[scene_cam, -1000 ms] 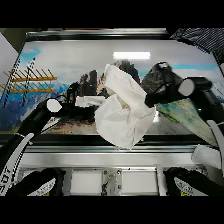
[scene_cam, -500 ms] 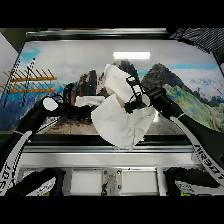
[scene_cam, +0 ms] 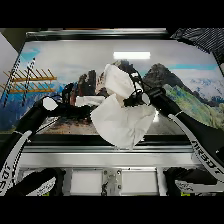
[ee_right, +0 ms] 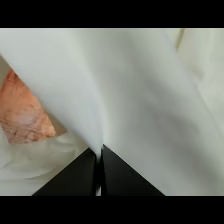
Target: Fold the clothes and pants, and hang the long-sleeved shirts on hangers.
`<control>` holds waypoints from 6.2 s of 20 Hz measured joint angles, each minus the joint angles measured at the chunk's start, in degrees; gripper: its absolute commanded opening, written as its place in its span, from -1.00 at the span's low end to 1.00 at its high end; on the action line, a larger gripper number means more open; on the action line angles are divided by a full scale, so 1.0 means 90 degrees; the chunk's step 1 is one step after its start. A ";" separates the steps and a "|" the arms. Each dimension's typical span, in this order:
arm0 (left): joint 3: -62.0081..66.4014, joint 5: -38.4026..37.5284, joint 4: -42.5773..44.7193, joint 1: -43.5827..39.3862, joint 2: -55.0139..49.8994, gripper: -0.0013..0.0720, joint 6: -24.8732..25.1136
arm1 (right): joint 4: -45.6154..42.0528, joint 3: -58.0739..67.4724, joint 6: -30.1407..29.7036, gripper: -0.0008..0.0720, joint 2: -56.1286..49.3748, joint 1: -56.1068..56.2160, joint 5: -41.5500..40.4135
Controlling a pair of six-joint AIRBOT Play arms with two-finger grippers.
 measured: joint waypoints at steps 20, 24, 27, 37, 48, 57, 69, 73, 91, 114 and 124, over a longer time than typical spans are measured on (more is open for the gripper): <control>0.4498 0.0000 -0.0005 0.2120 0.3757 -0.94 -0.0272 | 0.0034 0.2905 -0.0529 -0.92 0.4823 -0.2982 0.1812; 0.3696 -0.0797 0.0041 0.2676 0.3837 -0.94 -0.0546 | 0.0024 0.2919 -0.0488 -0.92 0.4534 -0.3011 0.2630; 0.2630 -0.1501 0.0051 0.2987 0.3451 -0.94 -0.0636 | 0.0005 0.2810 -0.0457 -0.92 0.3767 -0.3014 0.3432; 0.0005 -0.2123 0.0044 0.3174 0.1821 -0.94 0.0034 | -0.0226 0.1632 -0.0967 -0.87 0.1617 -0.3016 0.4629; -0.0617 -0.1093 0.0036 0.3225 0.2380 0.55 0.0189 | 0.0058 0.0304 -0.0697 0.70 0.2266 -0.3019 0.3096; -0.1841 0.0590 -0.0005 0.1178 0.2006 0.55 -0.0022 | 0.0818 -0.1064 -0.0304 0.70 0.2851 -0.3028 0.1753; -0.0151 0.1328 -0.0002 0.0214 -0.1100 -0.94 -0.0019 | 0.1457 -0.2232 -0.0367 0.70 0.4051 -0.3169 0.2008; 0.0277 0.1117 -0.0002 0.0189 -0.1375 -0.94 -0.0010 | 0.2506 -0.3128 -0.0483 0.70 0.3572 -0.2470 0.1127; 0.0104 0.1044 0.0036 0.0185 -0.1462 -0.94 -0.0019 | 0.5166 -0.3181 -0.1683 0.60 0.1358 -0.1382 -0.0899; 0.0092 0.1073 0.0034 0.0185 -0.1462 -0.94 -0.0002 | 0.3772 -0.2399 -0.1294 0.60 0.1362 -0.1426 -0.0384; 0.0109 0.1090 0.0039 0.0194 -0.1440 -0.94 -0.0017 | 0.4556 -0.2310 -0.1256 -0.92 0.0748 -0.1443 -0.0852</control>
